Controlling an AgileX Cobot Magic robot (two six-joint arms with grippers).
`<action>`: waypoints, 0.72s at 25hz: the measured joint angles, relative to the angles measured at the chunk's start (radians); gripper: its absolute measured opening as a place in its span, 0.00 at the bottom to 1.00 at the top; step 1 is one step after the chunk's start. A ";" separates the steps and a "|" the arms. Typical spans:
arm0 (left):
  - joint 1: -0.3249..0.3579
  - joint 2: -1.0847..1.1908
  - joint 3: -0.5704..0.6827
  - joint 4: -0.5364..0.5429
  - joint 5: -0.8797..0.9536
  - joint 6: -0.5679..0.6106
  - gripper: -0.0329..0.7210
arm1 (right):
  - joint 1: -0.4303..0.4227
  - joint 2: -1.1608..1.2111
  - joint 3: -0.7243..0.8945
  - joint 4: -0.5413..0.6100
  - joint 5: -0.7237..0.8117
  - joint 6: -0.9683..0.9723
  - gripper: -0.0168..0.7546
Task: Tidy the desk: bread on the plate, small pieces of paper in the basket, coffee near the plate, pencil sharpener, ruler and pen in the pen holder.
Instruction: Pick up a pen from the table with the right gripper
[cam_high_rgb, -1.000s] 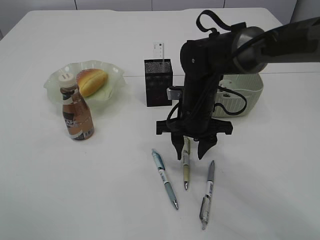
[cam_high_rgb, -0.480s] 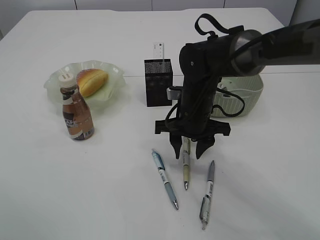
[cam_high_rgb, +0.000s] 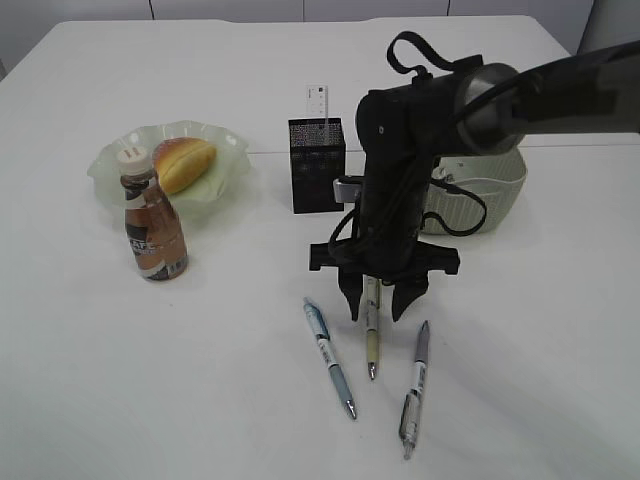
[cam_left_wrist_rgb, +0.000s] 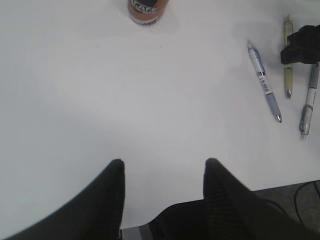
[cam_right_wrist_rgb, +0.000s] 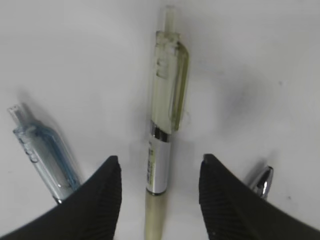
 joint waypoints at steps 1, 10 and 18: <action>0.000 0.000 0.000 0.000 0.000 0.000 0.54 | 0.000 0.010 -0.008 0.000 0.010 0.000 0.54; 0.000 0.000 0.000 0.000 0.000 0.000 0.54 | 0.000 0.039 -0.065 -0.007 0.042 0.006 0.54; 0.000 0.000 0.000 0.000 0.000 0.000 0.54 | 0.000 0.054 -0.066 -0.010 0.066 0.009 0.54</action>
